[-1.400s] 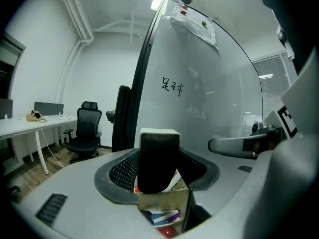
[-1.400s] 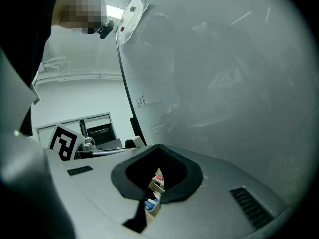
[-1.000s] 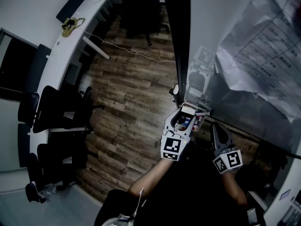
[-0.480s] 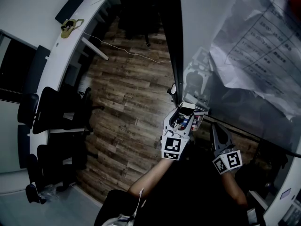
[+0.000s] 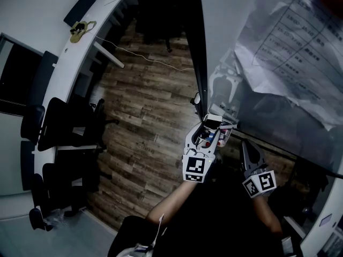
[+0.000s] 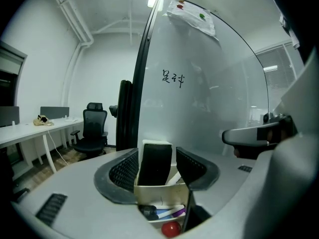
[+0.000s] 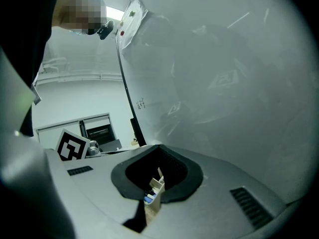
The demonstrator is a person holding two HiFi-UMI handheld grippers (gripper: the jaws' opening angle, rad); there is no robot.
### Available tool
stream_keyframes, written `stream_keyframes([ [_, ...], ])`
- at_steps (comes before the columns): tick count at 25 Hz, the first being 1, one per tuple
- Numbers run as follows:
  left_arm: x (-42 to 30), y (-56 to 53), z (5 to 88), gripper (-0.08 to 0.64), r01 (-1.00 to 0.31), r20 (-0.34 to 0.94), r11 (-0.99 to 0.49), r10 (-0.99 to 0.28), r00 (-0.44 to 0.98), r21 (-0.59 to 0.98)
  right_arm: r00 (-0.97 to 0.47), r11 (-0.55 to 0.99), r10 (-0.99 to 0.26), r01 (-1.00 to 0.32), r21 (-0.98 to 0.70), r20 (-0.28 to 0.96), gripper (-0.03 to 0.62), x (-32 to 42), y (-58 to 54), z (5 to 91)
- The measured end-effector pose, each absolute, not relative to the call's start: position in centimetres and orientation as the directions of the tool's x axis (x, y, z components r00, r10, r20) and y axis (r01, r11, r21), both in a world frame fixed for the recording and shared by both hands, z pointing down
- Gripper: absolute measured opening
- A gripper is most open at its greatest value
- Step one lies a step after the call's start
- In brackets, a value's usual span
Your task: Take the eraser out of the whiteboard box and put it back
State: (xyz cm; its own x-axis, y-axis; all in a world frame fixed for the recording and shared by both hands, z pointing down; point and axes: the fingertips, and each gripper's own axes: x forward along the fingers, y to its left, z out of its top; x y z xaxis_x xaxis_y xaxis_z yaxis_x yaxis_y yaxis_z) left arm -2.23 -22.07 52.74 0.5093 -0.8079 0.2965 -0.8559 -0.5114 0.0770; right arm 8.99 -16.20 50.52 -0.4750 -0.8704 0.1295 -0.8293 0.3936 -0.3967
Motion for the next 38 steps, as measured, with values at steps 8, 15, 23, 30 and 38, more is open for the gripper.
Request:
stream_keyframes([
  [8, -3.4, -20.5, 51.0, 0.034, -0.875, 0.239, -0.476, -0.843, 0.482, 0.085, -0.486, 0.409, -0.866, -0.825, -0.39, 0.119, 0.015, 8.5, -14.9, 50.0],
  [15, -4.4, -17.6, 49.9, 0.008, -0.876, 0.215, -0.474, -0.849, 0.482, 0.091, -0.491, 0.423, -0.865, -0.825, -0.375, 0.105, 0.015, 7.6, -12.5, 49.2],
  [23, -5.8, -12.2, 47.7, 0.006, -0.877, 0.172, -0.476, -0.86, 0.481, 0.069, -0.49, 0.433, -0.868, -0.83, -0.352, 0.087, 0.015, 6.7, -7.8, 47.9],
  [30, -8.4, -5.7, 45.3, 0.006, -0.884, 0.128, -0.467, -0.876, 0.465, 0.022, -0.492, 0.444, -0.868, -0.828, -0.342, 0.065, 0.015, 4.6, -2.8, 46.3],
  [38, -10.9, 0.4, 43.7, 0.006, -0.881, 0.072, -0.468, -0.879, 0.472, 0.072, -0.453, 0.415, -0.891, -0.845, -0.338, 0.04, 0.015, 4.0, 1.6, 44.2],
])
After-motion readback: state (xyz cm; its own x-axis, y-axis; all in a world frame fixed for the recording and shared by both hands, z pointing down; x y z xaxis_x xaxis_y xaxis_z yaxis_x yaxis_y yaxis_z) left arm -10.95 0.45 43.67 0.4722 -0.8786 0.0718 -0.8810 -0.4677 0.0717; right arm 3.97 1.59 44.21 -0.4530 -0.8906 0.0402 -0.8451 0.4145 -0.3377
